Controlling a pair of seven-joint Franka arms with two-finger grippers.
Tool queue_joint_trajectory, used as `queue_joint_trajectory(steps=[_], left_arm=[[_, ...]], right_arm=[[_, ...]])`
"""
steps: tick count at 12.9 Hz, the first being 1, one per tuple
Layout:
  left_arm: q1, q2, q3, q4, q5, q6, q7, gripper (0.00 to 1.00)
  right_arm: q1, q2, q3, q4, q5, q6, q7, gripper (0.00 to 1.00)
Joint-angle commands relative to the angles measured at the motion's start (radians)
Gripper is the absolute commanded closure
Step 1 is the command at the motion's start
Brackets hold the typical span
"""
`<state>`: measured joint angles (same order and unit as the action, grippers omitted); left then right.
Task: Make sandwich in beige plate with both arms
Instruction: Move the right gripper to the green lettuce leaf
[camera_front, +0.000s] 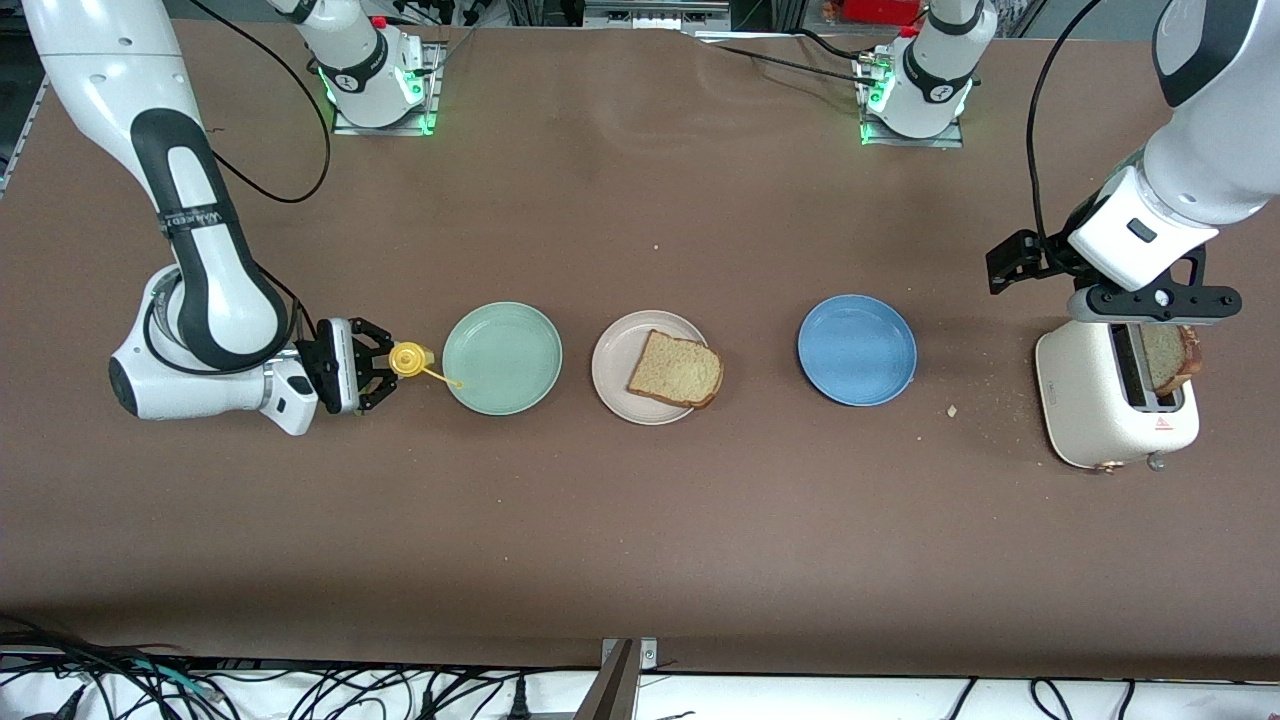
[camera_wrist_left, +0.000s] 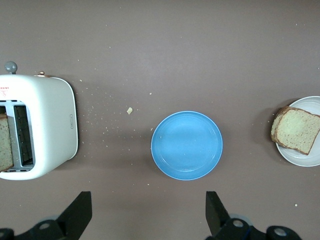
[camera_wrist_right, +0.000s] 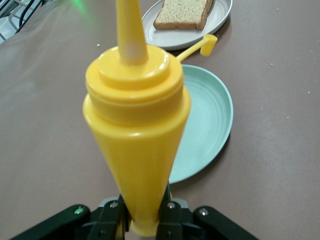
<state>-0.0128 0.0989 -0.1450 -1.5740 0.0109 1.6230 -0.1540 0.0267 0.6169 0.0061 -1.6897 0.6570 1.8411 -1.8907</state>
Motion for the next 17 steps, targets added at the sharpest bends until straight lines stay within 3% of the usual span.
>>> queue_joint_trajectory(steps=[1, 7, 11, 12, 14, 16, 17], left_arm=[[0.002, 0.005, -0.001, 0.025, -0.022, -0.022, -0.006, 0.00], [0.004, 0.005, -0.001, 0.025, -0.022, -0.022, -0.006, 0.00], [0.005, 0.007, 0.001, 0.025, -0.022, -0.022, -0.007, 0.00], [0.005, 0.007, 0.001, 0.025, -0.022, -0.022, -0.007, 0.00], [0.007, 0.007, 0.001, 0.023, -0.022, -0.022, -0.006, 0.00], [0.007, 0.007, 0.002, 0.023, -0.022, -0.022, -0.006, 0.00], [0.007, 0.007, 0.001, 0.023, -0.022, -0.022, -0.006, 0.00]], right_arm=[[-0.014, 0.009, -0.002, 0.024, 0.027, -0.025, -0.077, 1.00], [-0.033, 0.127, -0.008, 0.024, 0.111, 0.047, -0.243, 1.00], [-0.042, 0.136, -0.008, 0.022, 0.113, 0.047, -0.257, 1.00], [-0.042, 0.136, -0.008, 0.022, 0.115, 0.047, -0.258, 0.90], [-0.045, 0.136, -0.009, 0.024, 0.136, 0.047, -0.319, 0.57], [-0.047, 0.136, -0.012, 0.024, 0.156, 0.052, -0.363, 0.00], [-0.047, 0.135, -0.012, 0.024, 0.150, 0.055, -0.361, 0.00]])
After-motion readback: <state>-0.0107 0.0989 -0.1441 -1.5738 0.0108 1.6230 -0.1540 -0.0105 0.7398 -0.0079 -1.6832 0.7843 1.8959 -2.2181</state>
